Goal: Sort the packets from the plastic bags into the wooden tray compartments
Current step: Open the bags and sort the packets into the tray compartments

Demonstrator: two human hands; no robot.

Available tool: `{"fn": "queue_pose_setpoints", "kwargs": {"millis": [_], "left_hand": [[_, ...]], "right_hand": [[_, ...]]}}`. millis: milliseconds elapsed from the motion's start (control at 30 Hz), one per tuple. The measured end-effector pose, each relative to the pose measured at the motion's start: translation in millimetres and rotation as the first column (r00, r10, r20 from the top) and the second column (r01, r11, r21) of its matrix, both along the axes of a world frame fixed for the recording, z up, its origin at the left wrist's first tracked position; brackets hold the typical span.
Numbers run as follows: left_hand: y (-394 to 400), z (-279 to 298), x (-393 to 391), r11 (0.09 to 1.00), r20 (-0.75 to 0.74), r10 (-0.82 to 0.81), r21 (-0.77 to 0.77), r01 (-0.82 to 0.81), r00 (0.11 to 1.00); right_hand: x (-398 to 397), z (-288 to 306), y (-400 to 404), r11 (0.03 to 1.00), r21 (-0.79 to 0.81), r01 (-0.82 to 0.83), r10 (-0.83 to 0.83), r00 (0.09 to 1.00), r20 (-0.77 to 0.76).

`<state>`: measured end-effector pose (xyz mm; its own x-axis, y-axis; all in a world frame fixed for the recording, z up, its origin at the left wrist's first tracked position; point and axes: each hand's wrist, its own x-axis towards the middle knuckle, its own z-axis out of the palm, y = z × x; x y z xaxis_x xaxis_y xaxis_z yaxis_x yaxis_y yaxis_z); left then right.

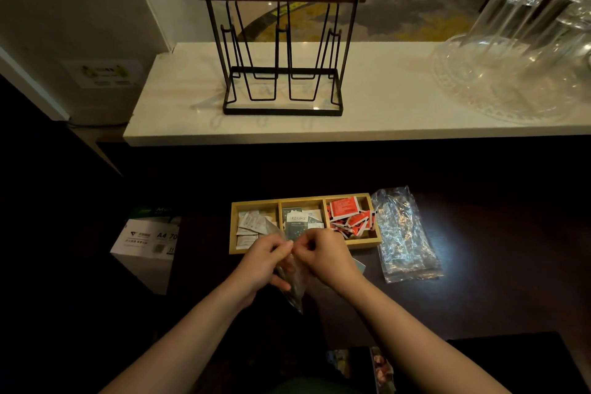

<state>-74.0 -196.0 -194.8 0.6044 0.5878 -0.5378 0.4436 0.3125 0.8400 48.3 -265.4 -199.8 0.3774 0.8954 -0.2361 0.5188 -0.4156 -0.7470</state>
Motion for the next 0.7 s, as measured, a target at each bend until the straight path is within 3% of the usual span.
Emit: {"fn": "queue_pose_setpoints", "kwargs": {"millis": [133, 233, 300, 433, 600, 700], "left_hand": [[0.9, -1.3, -3.1, 0.991, -0.131, 0.033, 0.131, -0.016, 0.991], [6.8, 0.1, -14.0, 0.957, -0.252, 0.003, 0.282, 0.07, 0.968], [8.5, 4.6, -15.4, 0.918, -0.303, -0.041, 0.365, 0.156, 0.952], [5.1, 12.3, -4.4, 0.865, -0.307, -0.099, 0.444, 0.234, 0.946], [12.0, 13.3, -10.0, 0.859, -0.318, 0.065, 0.5, 0.109, 0.946], [9.2, 13.6, -10.8, 0.883, -0.295, 0.046, 0.458, 0.099, 0.954]], "right_hand": [[11.1, -0.2, -2.1, 0.992, -0.049, 0.118, -0.112, 0.988, 0.108], [31.3, -0.3, -9.0, 0.977, -0.053, 0.205, -0.19, 0.96, 0.207], [31.4, 2.0, -9.9, 0.988, -0.06, 0.139, -0.116, 0.948, 0.295], [14.8, 5.9, 2.1, 0.998, 0.043, -0.053, 0.04, 0.965, 0.258], [32.0, 4.4, 3.1, 0.998, 0.044, 0.034, -0.049, 0.908, 0.416], [31.1, 11.6, -3.1, 0.994, 0.083, -0.074, 0.024, 0.872, 0.49]]}}
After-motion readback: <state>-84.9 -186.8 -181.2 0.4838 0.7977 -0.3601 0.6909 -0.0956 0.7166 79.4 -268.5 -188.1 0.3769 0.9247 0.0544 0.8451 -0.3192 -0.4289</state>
